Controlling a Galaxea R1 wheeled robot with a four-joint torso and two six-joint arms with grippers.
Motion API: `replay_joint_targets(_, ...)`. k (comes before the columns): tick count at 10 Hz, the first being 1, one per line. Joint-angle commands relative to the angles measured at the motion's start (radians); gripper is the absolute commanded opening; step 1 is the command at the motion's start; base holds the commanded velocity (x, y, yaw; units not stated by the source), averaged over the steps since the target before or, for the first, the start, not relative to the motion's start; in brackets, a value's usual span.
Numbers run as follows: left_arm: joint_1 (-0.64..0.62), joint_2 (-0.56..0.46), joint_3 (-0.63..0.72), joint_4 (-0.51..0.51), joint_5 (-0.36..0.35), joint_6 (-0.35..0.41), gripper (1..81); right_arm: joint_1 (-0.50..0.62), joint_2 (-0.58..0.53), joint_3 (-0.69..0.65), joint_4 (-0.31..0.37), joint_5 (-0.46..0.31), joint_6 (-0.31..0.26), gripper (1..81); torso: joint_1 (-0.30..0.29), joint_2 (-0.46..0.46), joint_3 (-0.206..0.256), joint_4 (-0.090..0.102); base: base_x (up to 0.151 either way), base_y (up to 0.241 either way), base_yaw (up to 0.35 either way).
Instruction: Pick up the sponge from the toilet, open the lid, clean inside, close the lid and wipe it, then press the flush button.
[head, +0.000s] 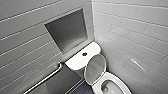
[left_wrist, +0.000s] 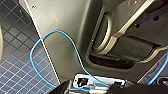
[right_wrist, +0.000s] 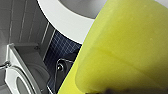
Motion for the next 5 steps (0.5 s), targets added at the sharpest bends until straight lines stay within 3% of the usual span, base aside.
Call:
replay_joint_targets(1,0.006,-0.013,-0.007,0.006,0.084,0.003,81.1,0.032,-0.018,0.011,-0.003,-0.025,-0.002,1.0,-0.062,0.095,0.068,-0.068,0.0,0.0,0.0)
replay_joint_targets(4,-0.009,-0.013,-0.007,0.006,0.084,0.003,81.1,-0.093,0.037,-0.136,-0.001,0.008,-0.002,1.0,-0.136,0.208,0.123,-0.109,0.0,0.0,0.0)
replay_joint_targets(5,-0.01,-0.013,-0.007,0.006,0.084,0.003,81.1,-0.158,0.069,-0.219,-0.001,0.074,-0.006,1.0,-0.163,0.25,0.087,-0.078,0.0,0.0,0.0)
